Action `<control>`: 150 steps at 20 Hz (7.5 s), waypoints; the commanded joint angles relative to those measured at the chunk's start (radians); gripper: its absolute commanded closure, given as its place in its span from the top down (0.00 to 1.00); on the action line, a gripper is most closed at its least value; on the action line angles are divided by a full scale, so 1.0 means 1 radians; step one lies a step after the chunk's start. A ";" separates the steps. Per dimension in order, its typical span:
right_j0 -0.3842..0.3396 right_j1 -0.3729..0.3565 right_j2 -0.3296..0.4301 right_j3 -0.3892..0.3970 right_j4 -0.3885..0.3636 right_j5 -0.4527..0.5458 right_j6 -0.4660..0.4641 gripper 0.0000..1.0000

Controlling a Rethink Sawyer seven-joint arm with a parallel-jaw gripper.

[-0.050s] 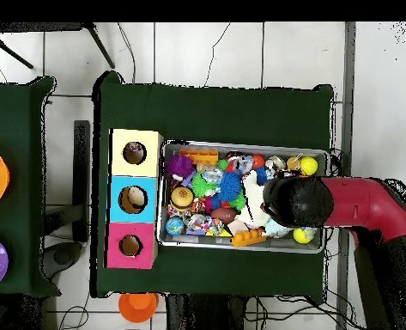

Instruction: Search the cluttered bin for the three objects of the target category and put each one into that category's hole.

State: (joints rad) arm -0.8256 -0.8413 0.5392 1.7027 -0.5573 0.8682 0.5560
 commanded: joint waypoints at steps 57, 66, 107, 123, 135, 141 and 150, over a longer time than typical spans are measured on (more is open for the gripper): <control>0.248 0.219 -0.208 0.048 0.181 -0.176 0.263 1.00; 0.272 0.293 -0.234 0.044 0.224 -0.058 0.194 1.00; 0.396 0.361 -0.395 -0.019 0.203 0.014 0.172 1.00; 0.348 0.344 -0.307 0.057 0.327 -0.037 0.197 1.00; 0.306 0.346 -0.274 0.097 0.385 -0.139 0.176 1.00; 0.320 0.343 -0.316 0.085 0.331 -0.151 0.170 1.00; 0.321 0.361 -0.323 0.064 0.284 -0.311 0.174 1.00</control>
State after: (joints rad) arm -0.5090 -0.5056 0.1963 1.7684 -0.2081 0.7204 0.5562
